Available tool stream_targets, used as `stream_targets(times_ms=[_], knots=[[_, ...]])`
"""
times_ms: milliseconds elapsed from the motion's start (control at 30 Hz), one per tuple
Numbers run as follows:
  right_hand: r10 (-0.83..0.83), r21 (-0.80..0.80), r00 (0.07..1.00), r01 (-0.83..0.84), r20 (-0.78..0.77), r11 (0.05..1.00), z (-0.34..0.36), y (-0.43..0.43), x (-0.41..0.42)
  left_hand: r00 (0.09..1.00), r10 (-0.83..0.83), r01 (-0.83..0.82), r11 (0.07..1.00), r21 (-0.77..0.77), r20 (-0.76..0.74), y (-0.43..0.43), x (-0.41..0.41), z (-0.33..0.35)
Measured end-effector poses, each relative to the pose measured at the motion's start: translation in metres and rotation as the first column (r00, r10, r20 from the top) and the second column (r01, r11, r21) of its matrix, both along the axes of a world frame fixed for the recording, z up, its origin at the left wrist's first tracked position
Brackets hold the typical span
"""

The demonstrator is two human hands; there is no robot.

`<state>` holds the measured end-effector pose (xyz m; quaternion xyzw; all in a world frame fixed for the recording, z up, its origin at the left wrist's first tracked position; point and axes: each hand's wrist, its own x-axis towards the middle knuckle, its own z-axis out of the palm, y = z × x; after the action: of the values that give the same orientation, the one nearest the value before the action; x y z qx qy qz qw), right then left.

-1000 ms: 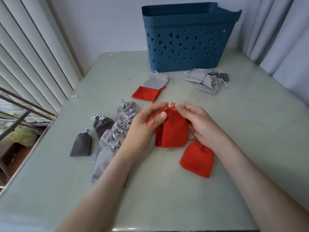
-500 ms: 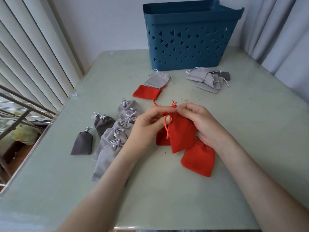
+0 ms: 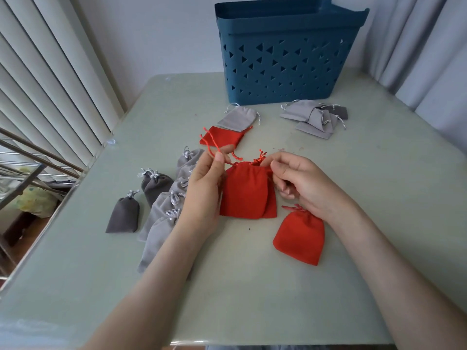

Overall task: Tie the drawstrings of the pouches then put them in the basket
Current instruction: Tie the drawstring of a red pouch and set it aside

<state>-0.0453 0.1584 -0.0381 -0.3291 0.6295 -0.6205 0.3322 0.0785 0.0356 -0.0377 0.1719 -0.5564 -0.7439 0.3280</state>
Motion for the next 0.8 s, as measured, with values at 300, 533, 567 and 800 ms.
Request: stream_targets(times_ms=[300, 533, 567, 800], knots=[[-0.119, -0.007, 0.993, 0.119, 0.008, 0.993, 0.0, 0.01, -0.018, 0.96, -0.264, 0.214, 0.908, 0.359, 0.094, -0.012, 0.004, 0.001], [0.294, -0.198, 0.956, -0.285, 0.021, 0.938, 0.009, 0.009, -0.005, 0.91, -0.336, 0.311, 0.941, 0.136, 0.244, 0.0, 0.003, 0.0], [0.353, -0.197, 0.936, -0.347, -0.002, 0.917, 0.01, 0.009, -0.001, 0.897, -0.347, 0.34, 0.937, 0.076, 0.274, 0.001, 0.003, 0.0], [0.218, -0.097, 0.964, -0.234, -0.155, 0.967, 0.008, 0.002, 0.011, 0.892, -0.362, 0.397, 0.914, -0.086, 0.271, 0.002, 0.002, -0.005]])
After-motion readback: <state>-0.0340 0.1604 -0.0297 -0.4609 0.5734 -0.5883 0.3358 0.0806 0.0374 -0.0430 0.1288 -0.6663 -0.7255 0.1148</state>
